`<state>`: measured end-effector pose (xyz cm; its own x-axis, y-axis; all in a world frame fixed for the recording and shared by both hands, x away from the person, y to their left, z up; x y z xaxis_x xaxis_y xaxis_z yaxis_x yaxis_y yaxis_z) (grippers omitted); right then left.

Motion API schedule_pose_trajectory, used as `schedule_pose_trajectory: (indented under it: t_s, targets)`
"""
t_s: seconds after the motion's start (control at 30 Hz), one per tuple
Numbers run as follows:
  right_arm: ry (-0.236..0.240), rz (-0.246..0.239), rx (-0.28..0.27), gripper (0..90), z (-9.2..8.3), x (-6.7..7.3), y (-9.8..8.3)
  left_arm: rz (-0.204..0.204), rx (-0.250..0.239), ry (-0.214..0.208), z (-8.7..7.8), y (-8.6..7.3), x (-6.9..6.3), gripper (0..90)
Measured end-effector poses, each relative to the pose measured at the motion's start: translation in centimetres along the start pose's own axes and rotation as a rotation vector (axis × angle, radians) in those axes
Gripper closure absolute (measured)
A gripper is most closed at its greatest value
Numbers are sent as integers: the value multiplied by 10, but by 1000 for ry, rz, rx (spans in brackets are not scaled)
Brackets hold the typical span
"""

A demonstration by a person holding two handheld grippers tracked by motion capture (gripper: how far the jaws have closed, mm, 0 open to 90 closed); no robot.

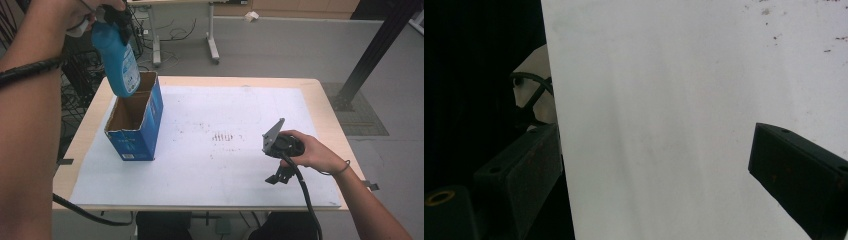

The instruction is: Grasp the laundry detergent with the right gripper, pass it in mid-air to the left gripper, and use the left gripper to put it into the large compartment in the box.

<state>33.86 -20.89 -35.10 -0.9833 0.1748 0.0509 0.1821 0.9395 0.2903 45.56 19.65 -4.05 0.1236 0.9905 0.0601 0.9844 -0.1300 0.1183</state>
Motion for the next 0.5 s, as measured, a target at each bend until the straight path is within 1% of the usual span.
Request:
schedule_pose_trajectory:
  t_s: [0.2,0.27,0.3,0.5]
  targets:
    - [1,3,-9,68,-1,-1,-2,-4,9,-2,9,1,2,375]
    - [0,2,-6,68,0,-1,-3,-4,12,1,12,0,3,375]
    - [3,9,-4,68,0,0,-4,-4,14,0,13,1,4,375]
    - [4,5,-4,68,1,0,-3,-13,21,-6,23,1,8,374]
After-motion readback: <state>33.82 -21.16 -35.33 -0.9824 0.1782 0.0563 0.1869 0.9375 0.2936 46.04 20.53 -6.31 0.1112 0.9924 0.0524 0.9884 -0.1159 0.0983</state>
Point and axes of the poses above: each handheld gripper's, and its own axes: z roughly forward along the jaws, y roughly out of its top, x roughly to its left, the point moved 1 cm from there along z, roughly forward along the jaws, and after that the axes turned 4 degrees about x, right-handed, at the moved point
